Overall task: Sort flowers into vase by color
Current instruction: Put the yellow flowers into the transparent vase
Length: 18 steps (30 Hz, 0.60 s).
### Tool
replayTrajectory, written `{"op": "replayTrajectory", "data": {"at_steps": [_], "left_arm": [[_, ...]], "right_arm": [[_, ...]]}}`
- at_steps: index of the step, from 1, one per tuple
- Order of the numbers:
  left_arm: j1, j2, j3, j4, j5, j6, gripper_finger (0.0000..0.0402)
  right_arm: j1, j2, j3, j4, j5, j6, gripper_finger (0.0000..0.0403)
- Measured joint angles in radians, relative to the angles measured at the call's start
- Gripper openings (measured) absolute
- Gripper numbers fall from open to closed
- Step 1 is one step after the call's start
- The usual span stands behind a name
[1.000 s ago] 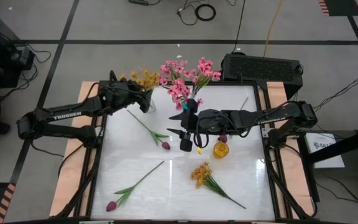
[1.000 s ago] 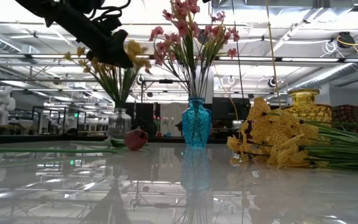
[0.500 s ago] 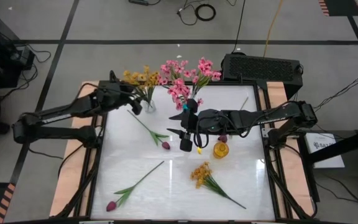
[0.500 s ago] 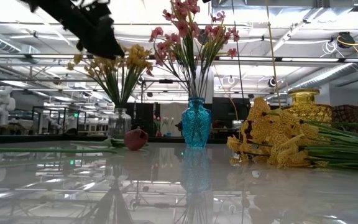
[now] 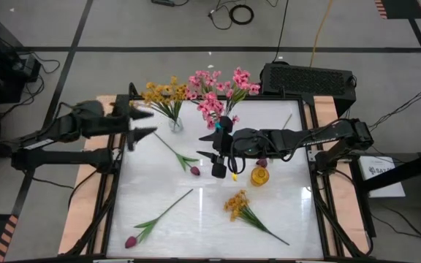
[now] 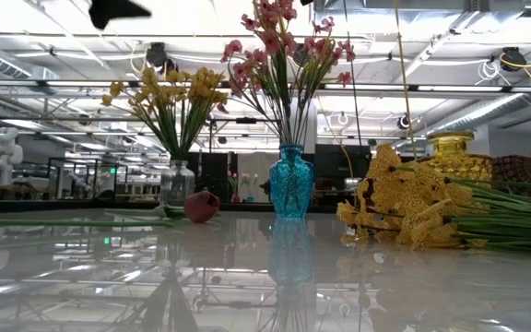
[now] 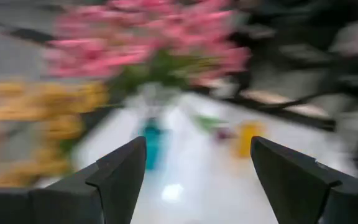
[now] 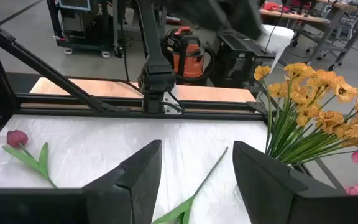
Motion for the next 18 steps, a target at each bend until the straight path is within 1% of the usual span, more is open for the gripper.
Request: {"op": "replayTrajectory", "data": {"at_steps": [2,6,9,12,15,18], "left_arm": [[-0.050,-0.022,0.000,-0.002,0.062,-0.046,0.0294],[-0.193,-0.030,-0.023,-0.004,0.076,-0.118,0.0294],[-0.316,-0.003,-0.061,0.011,0.043,-0.129,0.0294],[-0.440,0.053,-0.101,0.058,-0.011,-0.125,0.0294],[-0.551,0.130,-0.131,0.130,-0.063,-0.112,0.0294],[-0.638,0.218,-0.131,0.177,-0.146,-0.111,0.0294]], "right_arm": [[0.013,0.000,0.000,-0.010,0.001,-0.005,0.0189],[0.065,-0.004,0.000,-0.071,-0.004,-0.033,0.0189],[0.111,-0.006,0.000,-0.212,-0.003,0.013,0.0189],[0.171,0.001,0.000,-0.373,0.001,0.075,0.0189],[0.234,0.005,0.000,-0.500,-0.003,0.185,0.0189],[0.277,0.004,-0.004,-0.568,0.003,0.306,0.0189]]}}
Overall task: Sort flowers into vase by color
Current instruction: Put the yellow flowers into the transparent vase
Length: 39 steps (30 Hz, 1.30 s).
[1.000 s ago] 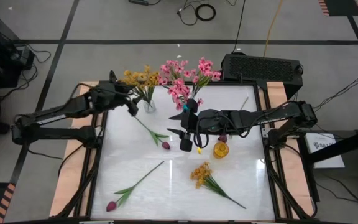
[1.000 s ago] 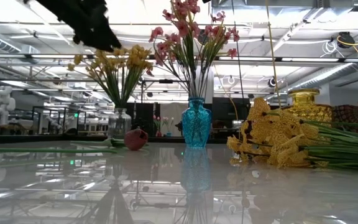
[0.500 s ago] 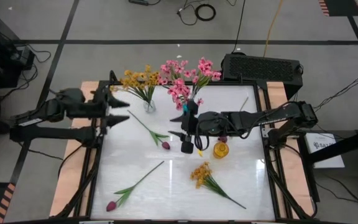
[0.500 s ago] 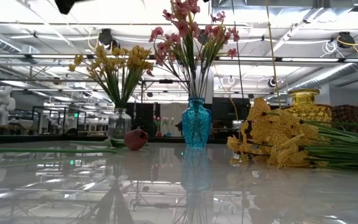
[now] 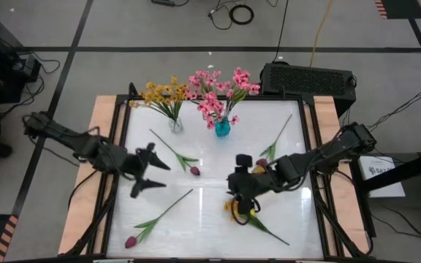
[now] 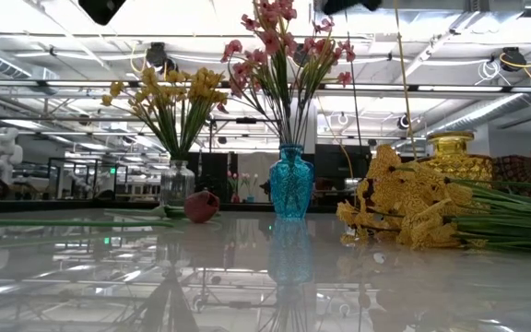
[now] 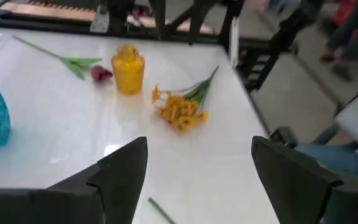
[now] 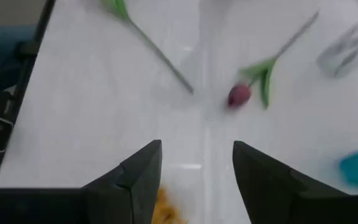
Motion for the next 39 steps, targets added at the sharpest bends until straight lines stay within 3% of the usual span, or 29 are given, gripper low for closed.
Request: {"op": "replayTrajectory", "data": {"at_steps": [7,16,23,29,39], "left_arm": [[-0.090,0.173,0.000,0.081,-0.140,0.021,0.0294],[-0.111,0.349,0.000,0.079,-0.293,0.031,0.0294],[-0.111,0.442,0.000,0.095,-0.361,0.045,0.0294],[-0.110,0.482,0.000,0.206,-0.364,0.043,0.0294],[-0.110,0.514,0.000,0.272,-0.418,-0.004,0.0294]], "right_arm": [[0.054,0.000,-0.128,-0.008,-0.014,0.286,0.0189],[0.078,0.001,-0.402,0.262,-0.079,0.482,0.0193],[0.161,0.001,-0.398,0.307,-0.102,0.509,0.0221],[0.276,0.009,-0.389,0.273,-0.101,0.613,0.0235],[0.348,0.146,-0.389,0.213,-0.050,0.746,0.0287]]}}
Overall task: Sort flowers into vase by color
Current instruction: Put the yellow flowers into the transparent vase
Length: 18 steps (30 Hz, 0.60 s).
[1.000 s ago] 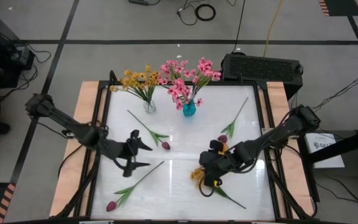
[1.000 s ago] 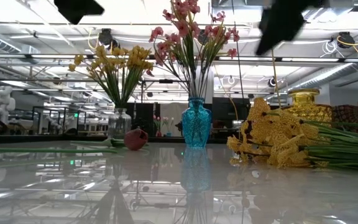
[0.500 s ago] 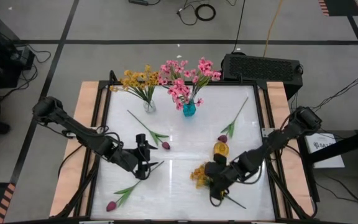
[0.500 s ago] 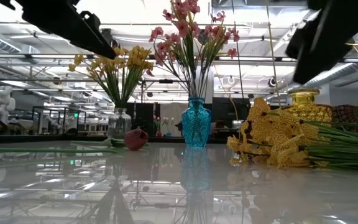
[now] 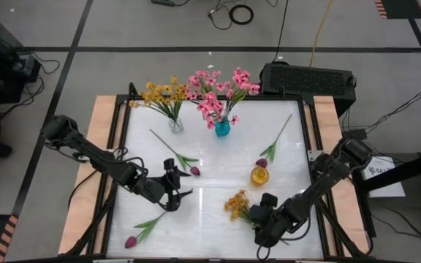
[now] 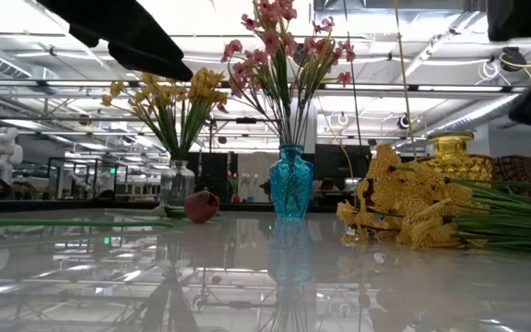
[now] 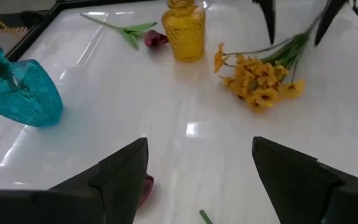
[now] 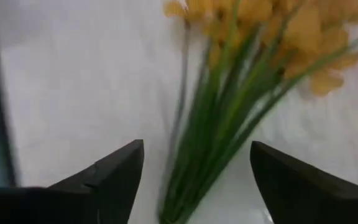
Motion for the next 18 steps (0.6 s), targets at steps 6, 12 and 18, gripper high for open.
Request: {"op": "replayTrajectory", "data": {"at_steps": [6,12,18], "left_arm": [[0.000,-0.001,0.000,0.027,-0.004,-0.027,0.0294],[0.000,-0.001,0.000,0.048,-0.004,-0.031,0.0294],[0.000,-0.001,0.000,0.045,-0.004,-0.031,0.0294]], "right_arm": [[-0.009,0.061,0.000,-0.022,0.002,0.019,0.0293],[-0.008,0.073,0.000,0.004,0.002,0.016,0.0245],[-0.015,0.074,0.000,0.023,-0.003,0.014,0.0121]]}}
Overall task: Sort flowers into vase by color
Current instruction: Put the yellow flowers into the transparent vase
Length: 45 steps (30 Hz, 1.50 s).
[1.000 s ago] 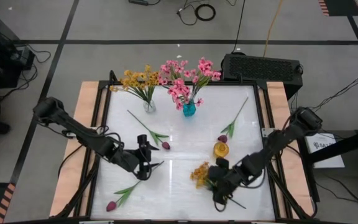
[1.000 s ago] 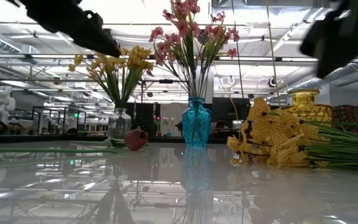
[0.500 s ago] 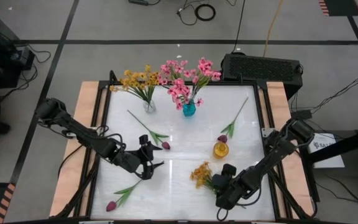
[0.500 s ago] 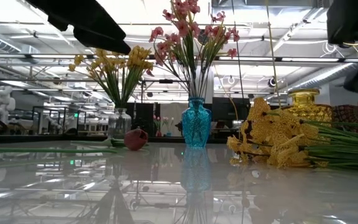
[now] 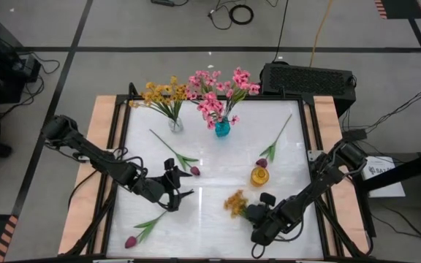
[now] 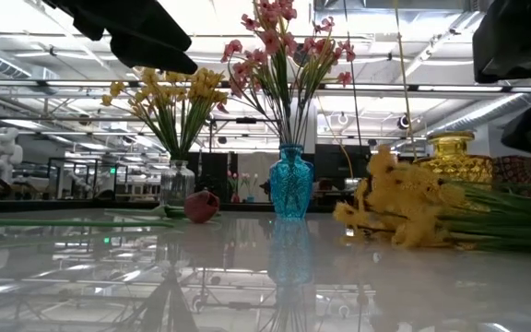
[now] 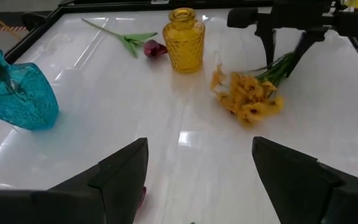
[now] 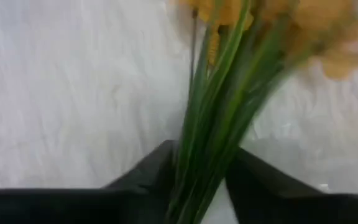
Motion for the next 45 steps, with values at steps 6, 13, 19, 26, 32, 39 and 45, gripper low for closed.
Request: {"op": "replayTrajectory", "data": {"at_steps": [6,13,19,26,32,39,45], "left_arm": [[-0.002,0.000,0.000,0.030,0.001,0.000,0.0294],[-0.023,0.000,0.000,0.079,0.005,0.036,0.0294],[-0.077,-0.023,0.000,0.300,-0.016,0.226,0.0294],[-0.079,-0.123,0.000,0.349,-0.100,0.303,0.0294],[-0.041,-0.149,0.000,0.472,-0.089,0.406,0.0294],[0.017,-0.149,0.011,0.519,-0.086,0.455,0.0294],[0.075,-0.162,0.011,0.514,-0.084,0.471,0.0294]], "right_arm": [[-0.015,-0.037,0.000,0.004,-0.030,-0.002,0.0013],[-0.019,-0.181,-0.001,0.081,0.083,-0.127,0.0015],[-0.032,-0.367,-0.001,0.238,0.377,-0.438,0.0008],[-0.112,-0.509,0.000,0.581,0.456,-0.927,0.0010],[-0.280,-0.507,0.000,0.893,0.208,-1.172,0.0010],[-0.493,-0.429,0.000,1.051,-0.008,-1.151,0.0010],[-0.628,-0.332,0.048,1.184,-0.177,-1.123,0.0011]]}}
